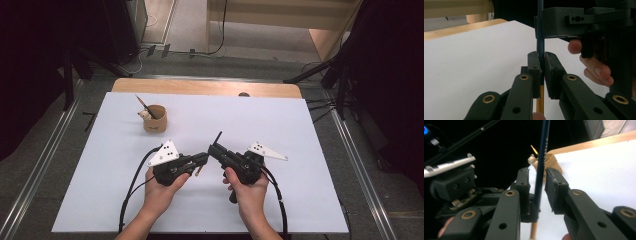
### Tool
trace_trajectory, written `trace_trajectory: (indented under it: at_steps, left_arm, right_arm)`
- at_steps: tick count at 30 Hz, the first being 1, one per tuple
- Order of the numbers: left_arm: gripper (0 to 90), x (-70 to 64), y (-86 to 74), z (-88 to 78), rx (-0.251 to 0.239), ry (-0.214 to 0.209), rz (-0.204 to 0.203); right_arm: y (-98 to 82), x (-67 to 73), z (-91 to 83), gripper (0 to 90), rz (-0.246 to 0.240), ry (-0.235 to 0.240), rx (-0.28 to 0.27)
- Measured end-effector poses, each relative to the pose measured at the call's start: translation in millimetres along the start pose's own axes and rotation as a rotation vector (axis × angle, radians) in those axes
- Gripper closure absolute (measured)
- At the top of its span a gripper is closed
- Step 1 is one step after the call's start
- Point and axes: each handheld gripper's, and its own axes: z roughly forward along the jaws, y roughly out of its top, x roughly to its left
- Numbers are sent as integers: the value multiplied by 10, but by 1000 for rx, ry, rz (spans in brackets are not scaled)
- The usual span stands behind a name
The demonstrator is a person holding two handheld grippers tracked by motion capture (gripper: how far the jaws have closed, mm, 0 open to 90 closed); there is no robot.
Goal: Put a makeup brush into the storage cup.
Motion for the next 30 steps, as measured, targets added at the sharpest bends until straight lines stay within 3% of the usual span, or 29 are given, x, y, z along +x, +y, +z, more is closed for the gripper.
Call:
trace_trajectory:
  at_steps: [5,11,21,27,30]
  left_arm:
    - [845,-25,-1,14,-6,1,7]
    - [845,-31,-3,25,-3,-6,0]
    - [845,-36,0,28,-10,-3,-2]
    - [841,-17,1,34,-1,-16,-17]
    - [773,-18,3,35,13,-11,-8]
  right_arm:
    - [-2,-13,-5,793,36,8,11]
    - [-6,-30,-2,794,40,17,1]
    - [-15,-24,5,849,28,1,2]
    - [-14,-17,5,858,-5,-11,0]
    - [-17,-12,9,858,-18,-16,-1]
